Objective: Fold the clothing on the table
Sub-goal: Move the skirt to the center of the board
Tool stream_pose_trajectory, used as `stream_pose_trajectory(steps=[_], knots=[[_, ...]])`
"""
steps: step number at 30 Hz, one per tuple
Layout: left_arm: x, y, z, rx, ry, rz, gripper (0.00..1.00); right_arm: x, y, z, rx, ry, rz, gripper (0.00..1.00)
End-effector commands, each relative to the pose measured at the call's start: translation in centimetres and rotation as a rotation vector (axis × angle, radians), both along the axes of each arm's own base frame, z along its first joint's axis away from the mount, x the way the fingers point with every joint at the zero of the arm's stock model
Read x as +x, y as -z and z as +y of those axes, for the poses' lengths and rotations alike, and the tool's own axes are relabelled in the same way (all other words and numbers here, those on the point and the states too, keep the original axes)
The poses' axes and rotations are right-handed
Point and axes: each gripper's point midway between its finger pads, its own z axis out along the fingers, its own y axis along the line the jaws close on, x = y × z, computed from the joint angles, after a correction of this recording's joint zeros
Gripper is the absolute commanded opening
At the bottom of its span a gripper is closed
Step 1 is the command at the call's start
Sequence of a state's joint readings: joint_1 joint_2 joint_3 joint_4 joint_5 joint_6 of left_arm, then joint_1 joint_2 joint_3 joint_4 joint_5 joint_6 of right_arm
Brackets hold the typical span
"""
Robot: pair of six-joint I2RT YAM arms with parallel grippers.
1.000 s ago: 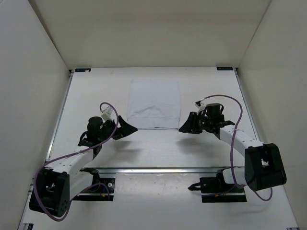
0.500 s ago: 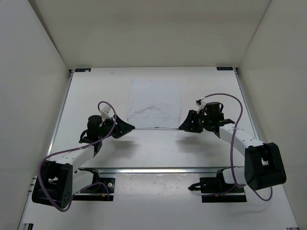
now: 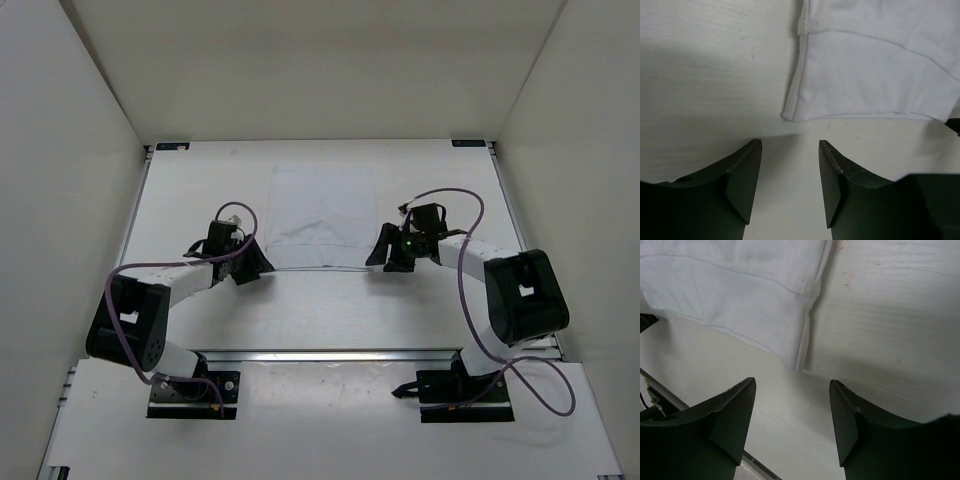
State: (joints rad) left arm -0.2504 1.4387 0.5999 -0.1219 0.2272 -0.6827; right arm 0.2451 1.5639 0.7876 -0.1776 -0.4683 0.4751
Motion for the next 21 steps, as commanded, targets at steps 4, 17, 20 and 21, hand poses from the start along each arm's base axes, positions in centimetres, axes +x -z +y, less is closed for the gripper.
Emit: stream_pose_trajectory(steps=[4, 17, 20, 21], knots=[[1.6, 0.5, -0.5, 0.072, 0.02, -0.005, 0.58, 3.0, 0.3, 1.2, -0.025, 0.001, -0.033, 0.56], [3.8, 0.3, -1.9, 0.061, 0.105, -0.002, 0.0, 3.6, -0.4, 1.0, -0.033, -0.053, 0.015, 0.01], [2.3, -1.5, -1.4, 0.029, 0.12, -0.009, 0.0, 2.3, -3.2, 0.1, -0.023, -0.064, -0.025, 0.0], [2.0, -2.5, -1.4, 0.011, 0.123, -0.027, 0.0, 1.5, -3.5, -0.2, -0.021, -0.068, -0.02, 0.0]])
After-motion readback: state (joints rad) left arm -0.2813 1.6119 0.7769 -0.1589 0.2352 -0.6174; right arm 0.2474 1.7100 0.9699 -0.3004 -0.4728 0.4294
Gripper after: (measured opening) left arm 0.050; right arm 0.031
